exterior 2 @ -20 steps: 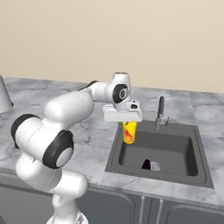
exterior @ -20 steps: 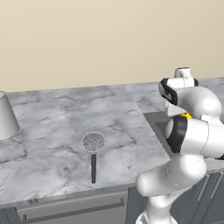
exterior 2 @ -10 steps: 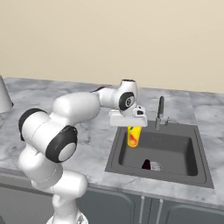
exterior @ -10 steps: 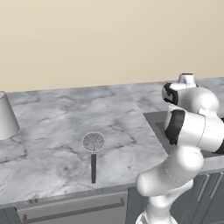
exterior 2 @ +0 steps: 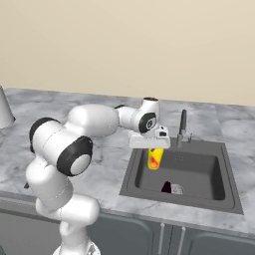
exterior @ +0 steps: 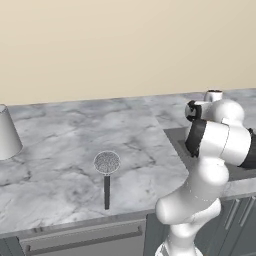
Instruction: Pick the cup and strainer and place them in the sink. Then turn on the water.
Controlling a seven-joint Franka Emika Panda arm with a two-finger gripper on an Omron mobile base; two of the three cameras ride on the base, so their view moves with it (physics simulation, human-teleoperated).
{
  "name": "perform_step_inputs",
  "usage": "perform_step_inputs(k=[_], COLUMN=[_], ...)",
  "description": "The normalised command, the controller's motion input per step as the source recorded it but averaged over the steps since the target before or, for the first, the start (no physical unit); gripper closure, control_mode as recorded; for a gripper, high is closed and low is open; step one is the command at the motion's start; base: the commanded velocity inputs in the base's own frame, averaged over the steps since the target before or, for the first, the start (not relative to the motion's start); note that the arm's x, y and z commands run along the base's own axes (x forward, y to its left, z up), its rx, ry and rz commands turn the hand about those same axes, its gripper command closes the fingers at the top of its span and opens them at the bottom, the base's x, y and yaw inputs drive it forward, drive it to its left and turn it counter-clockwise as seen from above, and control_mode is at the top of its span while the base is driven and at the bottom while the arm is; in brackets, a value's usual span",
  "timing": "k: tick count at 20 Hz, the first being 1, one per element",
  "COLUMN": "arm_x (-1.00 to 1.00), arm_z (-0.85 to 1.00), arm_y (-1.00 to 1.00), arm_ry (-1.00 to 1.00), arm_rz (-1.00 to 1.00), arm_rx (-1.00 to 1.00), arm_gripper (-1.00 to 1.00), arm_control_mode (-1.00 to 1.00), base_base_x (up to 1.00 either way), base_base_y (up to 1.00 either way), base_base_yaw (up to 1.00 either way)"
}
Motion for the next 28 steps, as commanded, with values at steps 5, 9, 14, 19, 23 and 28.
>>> perform_step_inputs(k=[5,9,14,19,23,28], arm_x=[0.31,0.21,0.14,0.09,0.1,0.1], arm_z=[-0.24,-0.2,-0.18,-0.22,-0.21,-0.18], arm_y=[-0.08,-0.18,-0.11,-0.11,-0.11,-0.11], arm_ry=[0.0,0.0,0.0,0.0,0.0,0.0], arm_rz=[0.02,0.04,0.03,0.03,0.03,0.03], arm_rx=[0.0,0.01,0.0,0.0,0.0,0.0], arm_gripper=[1.0,1.0,1.0,1.0,1.0,1.0], arm_control_mode=[-1.0,-1.0,-1.0,-1.0,-1.0,-1.0], base_base_x=[0.0,0.0,0.0,0.0,0.0,0.0], base_base_y=[0.0,0.0,0.0,0.0,0.0,0.0], base_base_yaw=[0.0,0.0,0.0,0.0,0.0,0.0])
